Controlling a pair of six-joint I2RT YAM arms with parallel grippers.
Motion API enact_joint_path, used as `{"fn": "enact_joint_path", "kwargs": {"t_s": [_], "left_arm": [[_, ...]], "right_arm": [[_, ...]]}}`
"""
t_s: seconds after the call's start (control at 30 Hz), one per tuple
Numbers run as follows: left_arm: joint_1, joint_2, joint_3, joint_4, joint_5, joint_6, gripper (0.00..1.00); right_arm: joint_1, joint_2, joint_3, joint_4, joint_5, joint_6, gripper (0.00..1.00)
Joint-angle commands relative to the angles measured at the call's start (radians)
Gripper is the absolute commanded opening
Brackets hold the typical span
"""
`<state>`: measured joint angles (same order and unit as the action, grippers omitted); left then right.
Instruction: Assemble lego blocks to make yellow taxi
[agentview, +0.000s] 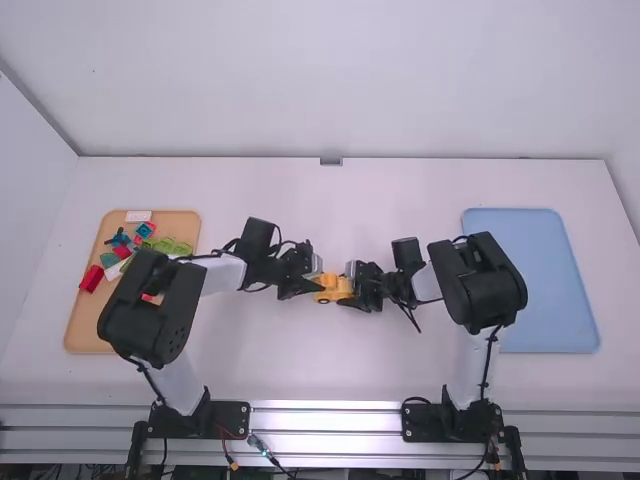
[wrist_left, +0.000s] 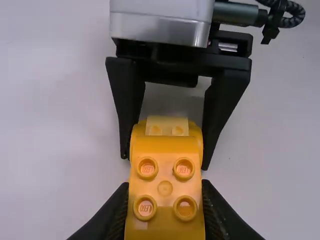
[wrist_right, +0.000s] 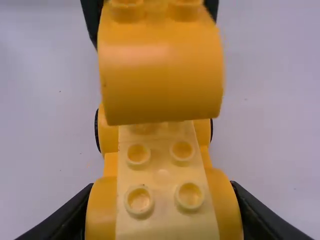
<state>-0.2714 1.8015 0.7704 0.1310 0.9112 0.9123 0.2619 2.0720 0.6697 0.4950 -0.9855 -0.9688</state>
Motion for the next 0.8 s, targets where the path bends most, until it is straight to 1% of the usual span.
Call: {"fn": "enact_joint_path", "kwargs": {"t_s": [0.0, 0.13, 0.33, 0.53, 0.6, 0.77], "left_arm": [[-0.006, -0.016, -0.027, 0.027, 0.020, -0.060, 0.02], [-0.018, -0.016, -0.042, 0.071, 0.041, -0.060, 0.02], [-0.057, -0.014, -0.042, 0.082, -0.041, -0.060, 0.02], [-0.050, 0.018, -0.042, 0.126, -0.039, -0.060, 0.02], [-0.050, 0.046, -0.042, 0.155, -0.012, -0.060, 0.02], [-0.050, 0.056, -0.042, 0.158, -0.013, -0.060, 0.02]], "right_arm": [[0.001, 0.017, -0.009, -0.005, -0.013, 0.003, 0.55], [0.001, 0.017, -0.009, -0.005, -0.013, 0.003, 0.55], [0.001, 0.017, -0.009, -0.008, -0.013, 0.003, 0.56], [0.005, 0.017, -0.009, -0.008, -0.013, 0.003, 0.56], [0.015, 0.017, -0.009, -0.008, -0.012, 0.002, 0.56], [0.019, 0.017, -0.009, -0.005, -0.006, 0.003, 0.56]]}}
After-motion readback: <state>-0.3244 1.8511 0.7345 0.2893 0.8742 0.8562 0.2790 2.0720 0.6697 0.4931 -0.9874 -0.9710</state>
